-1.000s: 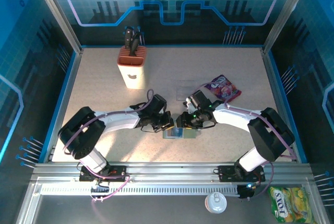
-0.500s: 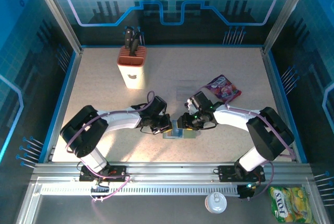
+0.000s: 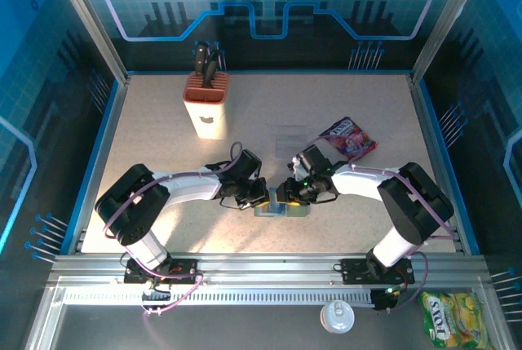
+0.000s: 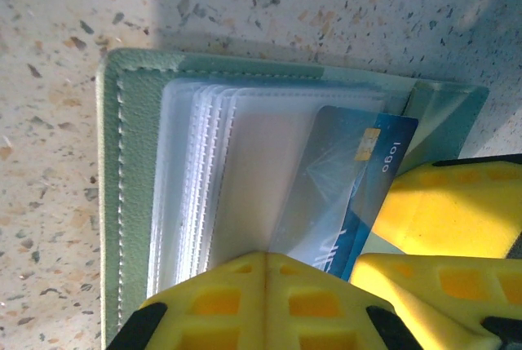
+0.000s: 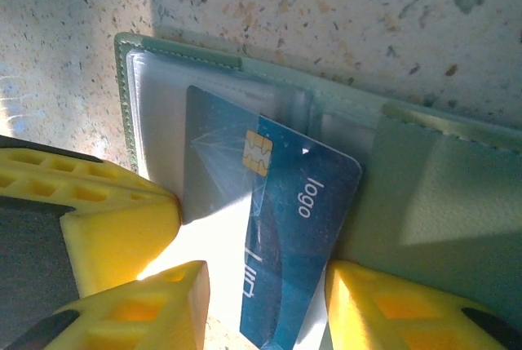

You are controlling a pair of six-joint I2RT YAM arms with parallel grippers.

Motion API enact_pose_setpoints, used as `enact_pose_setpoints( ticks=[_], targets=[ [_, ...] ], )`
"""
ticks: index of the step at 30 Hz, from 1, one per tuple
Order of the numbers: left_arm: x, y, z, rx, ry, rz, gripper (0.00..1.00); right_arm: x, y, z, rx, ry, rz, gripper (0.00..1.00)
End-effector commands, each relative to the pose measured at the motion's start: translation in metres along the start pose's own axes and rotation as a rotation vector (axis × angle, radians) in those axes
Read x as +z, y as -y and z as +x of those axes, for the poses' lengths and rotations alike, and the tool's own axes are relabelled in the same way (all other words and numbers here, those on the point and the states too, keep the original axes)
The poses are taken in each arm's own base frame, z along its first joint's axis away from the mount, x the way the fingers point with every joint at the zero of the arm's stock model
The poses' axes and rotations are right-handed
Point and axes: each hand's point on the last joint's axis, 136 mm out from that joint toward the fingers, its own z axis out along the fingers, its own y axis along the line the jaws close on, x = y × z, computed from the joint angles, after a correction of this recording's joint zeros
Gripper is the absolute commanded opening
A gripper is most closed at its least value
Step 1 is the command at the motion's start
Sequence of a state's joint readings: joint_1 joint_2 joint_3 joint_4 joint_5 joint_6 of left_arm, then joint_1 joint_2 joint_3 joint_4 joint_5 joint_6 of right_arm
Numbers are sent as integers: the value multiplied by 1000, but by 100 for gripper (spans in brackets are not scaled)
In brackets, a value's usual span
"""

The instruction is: Take the credit cards out of the card holder

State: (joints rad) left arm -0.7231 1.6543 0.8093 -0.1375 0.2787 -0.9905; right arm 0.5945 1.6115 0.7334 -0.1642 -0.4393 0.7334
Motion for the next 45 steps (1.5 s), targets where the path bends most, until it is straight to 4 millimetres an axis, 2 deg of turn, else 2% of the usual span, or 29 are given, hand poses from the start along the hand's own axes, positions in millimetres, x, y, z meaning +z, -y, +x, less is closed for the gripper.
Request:
enact_pose_setpoints(
  ticks=[1,11,20,34,45],
  targets=[
    [3,-13,4,4,-15,-63,4,1,1,1,21,-11,-20,41],
    [2,-13,5,4,-17,-59,4,-9,-8,-5,8,21,-39,30],
    [2,-13,5,5,-18,-60,4,-10,-6,-5,9,26,-29,21],
    [2,-14,5,4,-16,-62,4,-25,2,-5,-2,63,4,12],
    [2,-14,5,7,-16,-61,4,-38,7,-4,-9,84,36,10]
  ],
)
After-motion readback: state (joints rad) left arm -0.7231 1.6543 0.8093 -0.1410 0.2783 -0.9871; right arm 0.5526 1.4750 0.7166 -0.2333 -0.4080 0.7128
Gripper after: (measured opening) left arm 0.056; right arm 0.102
